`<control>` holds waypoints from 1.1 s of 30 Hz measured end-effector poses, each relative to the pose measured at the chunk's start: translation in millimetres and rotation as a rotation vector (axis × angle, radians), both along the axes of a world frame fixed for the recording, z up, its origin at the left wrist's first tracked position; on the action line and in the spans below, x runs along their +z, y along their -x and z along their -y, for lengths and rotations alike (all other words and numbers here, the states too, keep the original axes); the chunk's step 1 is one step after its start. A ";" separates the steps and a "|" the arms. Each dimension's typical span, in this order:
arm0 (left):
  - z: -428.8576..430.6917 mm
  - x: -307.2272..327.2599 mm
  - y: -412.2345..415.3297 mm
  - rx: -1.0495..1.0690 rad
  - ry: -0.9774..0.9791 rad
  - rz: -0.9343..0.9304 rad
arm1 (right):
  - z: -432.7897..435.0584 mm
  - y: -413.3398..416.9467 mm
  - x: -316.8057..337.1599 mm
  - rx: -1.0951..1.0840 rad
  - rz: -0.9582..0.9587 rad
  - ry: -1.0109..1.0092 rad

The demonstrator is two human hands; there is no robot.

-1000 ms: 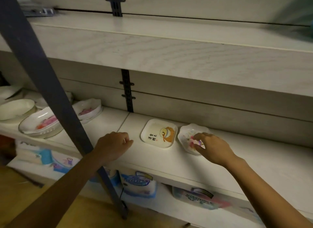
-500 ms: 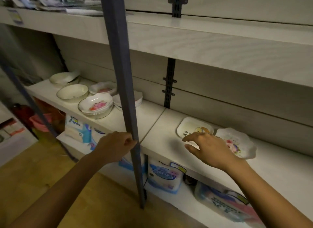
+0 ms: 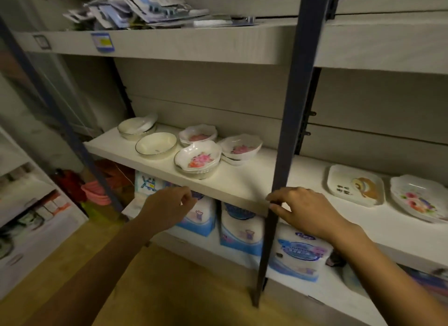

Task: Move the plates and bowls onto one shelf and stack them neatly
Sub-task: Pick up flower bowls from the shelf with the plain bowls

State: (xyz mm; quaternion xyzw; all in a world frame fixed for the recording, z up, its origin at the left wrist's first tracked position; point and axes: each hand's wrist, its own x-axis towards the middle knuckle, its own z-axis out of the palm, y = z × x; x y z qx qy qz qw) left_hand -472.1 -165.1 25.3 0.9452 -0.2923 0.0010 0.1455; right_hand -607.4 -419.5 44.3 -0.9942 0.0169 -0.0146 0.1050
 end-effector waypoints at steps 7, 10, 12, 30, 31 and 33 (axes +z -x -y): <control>-57.0 5.7 -48.2 -0.039 -0.014 0.013 | -67.3 -48.4 -2.4 -0.091 -0.024 0.013; -69.0 10.2 -71.5 -0.046 0.008 0.011 | -79.5 -74.9 -1.0 -0.109 -0.051 0.032; -75.7 11.9 -90.2 -0.041 0.015 -0.015 | -86.2 -96.4 -2.5 -0.127 -0.058 0.035; -78.9 -0.2 -284.3 -0.139 -0.090 -0.029 | -79.0 -279.7 -61.2 -0.653 -0.134 0.033; -76.3 -1.2 -290.8 -0.151 -0.098 -0.036 | -78.8 -284.5 -65.1 -0.687 -0.146 0.027; -71.9 -3.1 -301.8 -0.173 -0.120 -0.046 | -79.7 -292.2 -69.4 -0.738 -0.169 0.027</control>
